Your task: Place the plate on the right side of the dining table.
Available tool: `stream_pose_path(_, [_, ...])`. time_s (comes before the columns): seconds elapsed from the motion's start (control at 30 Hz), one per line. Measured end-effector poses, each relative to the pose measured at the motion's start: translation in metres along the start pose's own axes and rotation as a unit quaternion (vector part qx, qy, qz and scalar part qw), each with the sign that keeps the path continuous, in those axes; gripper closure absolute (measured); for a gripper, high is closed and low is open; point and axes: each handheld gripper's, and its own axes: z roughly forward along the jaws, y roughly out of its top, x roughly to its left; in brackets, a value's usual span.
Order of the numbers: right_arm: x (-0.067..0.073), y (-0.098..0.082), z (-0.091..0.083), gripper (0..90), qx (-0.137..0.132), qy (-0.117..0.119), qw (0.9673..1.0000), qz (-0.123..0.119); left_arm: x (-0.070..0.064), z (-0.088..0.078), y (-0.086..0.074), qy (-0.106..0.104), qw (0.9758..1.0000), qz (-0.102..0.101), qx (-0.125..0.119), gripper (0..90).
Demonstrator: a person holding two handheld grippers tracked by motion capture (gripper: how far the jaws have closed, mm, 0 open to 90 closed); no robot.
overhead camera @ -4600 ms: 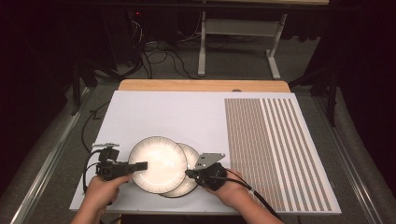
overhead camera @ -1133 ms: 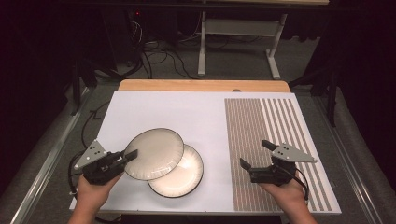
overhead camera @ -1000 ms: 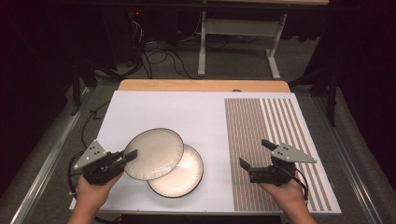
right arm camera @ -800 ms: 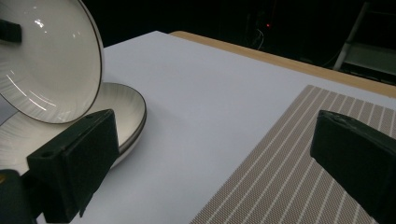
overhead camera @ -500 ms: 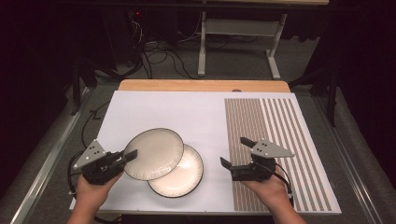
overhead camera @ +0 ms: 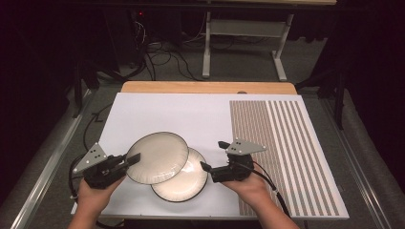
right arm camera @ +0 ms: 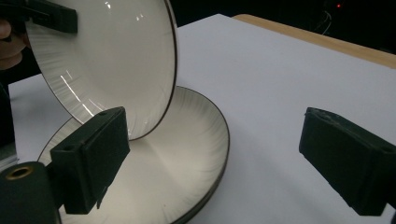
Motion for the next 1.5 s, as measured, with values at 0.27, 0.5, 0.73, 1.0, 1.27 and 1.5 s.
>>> stream_pose_path(0.27, [0.01,0.004,0.024,15.4,0.015,0.027,0.9995,0.006,-0.001,0.002,0.0,-0.007,1.0,0.004,0.0,79.0])
stream_pose_path(0.5, [0.016,0.006,0.042,19.1,0.021,0.042,0.9989,0.007,0.001,0.002,-0.001,-0.01,0.9999,0.003,0.0,79.0])
stream_pose_path(0.73, [0.02,0.007,0.056,30.3,0.021,0.053,0.9983,0.007,0.001,0.002,-0.001,-0.011,0.9999,0.002,0.0,78.9])
stream_pose_path(1.0, [0.022,0.01,0.066,46.3,0.012,0.059,0.9981,0.015,0.001,0.002,-0.001,-0.01,0.9999,0.004,0.0,78.9])
stream_pose_path(1.27, [0.019,0.008,0.075,64.4,0.012,0.063,0.9973,0.037,0.001,0.002,-0.001,-0.009,1.0,0.004,0.0,78.9])
stream_pose_path(1.5, [0.019,0.007,0.075,76.7,0.013,0.064,0.9968,0.046,0.001,0.002,-0.001,-0.009,1.0,0.001,-0.001,79.0])
